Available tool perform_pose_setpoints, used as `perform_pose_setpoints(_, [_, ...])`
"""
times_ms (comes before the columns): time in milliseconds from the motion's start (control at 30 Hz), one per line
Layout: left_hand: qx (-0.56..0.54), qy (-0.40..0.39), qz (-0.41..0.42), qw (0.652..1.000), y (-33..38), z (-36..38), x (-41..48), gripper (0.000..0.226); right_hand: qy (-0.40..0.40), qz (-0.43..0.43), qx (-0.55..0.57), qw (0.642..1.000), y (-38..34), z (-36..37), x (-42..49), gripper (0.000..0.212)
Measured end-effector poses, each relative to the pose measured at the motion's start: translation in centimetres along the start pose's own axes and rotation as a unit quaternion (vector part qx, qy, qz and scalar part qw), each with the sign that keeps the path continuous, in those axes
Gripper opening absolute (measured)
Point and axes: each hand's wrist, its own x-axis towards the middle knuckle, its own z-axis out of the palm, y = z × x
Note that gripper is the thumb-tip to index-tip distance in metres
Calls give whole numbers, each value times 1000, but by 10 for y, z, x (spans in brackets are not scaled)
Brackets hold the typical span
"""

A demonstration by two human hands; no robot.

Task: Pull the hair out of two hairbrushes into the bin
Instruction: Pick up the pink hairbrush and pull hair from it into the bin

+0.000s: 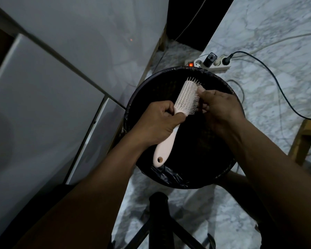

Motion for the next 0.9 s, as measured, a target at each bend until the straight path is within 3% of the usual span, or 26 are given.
perform_pose_setpoints(167, [19, 39, -18, 999, -1, -2, 2, 33, -8, 92, 98, 991, -5, 6, -4, 30])
perform_pose_setpoints(267, [73, 65, -28, 995, -7, -6, 3, 30, 73, 49, -90, 992, -4, 4, -7, 37])
perform_pose_setpoints(333, [119, 70, -34, 990, -11, -6, -1, 36, 119, -41, -230, 965, 2, 2, -8, 47])
perform_pose_setpoints(400, [164, 91, -41, 981, -12, -5, -9, 45, 94, -112, -334, 931, 11, 1, -11, 45])
perform_pose_setpoints(467, [213, 117, -54, 968, -10, -3, -21, 49, 42, -120, -393, 911, 16, 2, -17, 13])
perform_pose_setpoints(567, [244, 129, -61, 959, -3, -3, -42, 46, -50, -71, -480, 873, 6, 3, -37, 56])
perform_pose_setpoints(600, [242, 134, -59, 959, 3, -4, -48, 43, -60, -69, -511, 855, 0, 1, -43, 59])
perform_pose_setpoints(700, [235, 166, -50, 957, 31, -10, -71, 28, -78, -66, -549, 829, -41, -6, -73, 50])
perform_pose_setpoints(767, [243, 184, -39, 952, 57, -12, -89, 34, -93, -82, -563, 817, -77, -10, -96, 39])
perform_pose_setpoints(900, [278, 199, 4, 940, 127, -15, -135, 30, -90, -172, -562, 804, -155, -16, -157, 36])
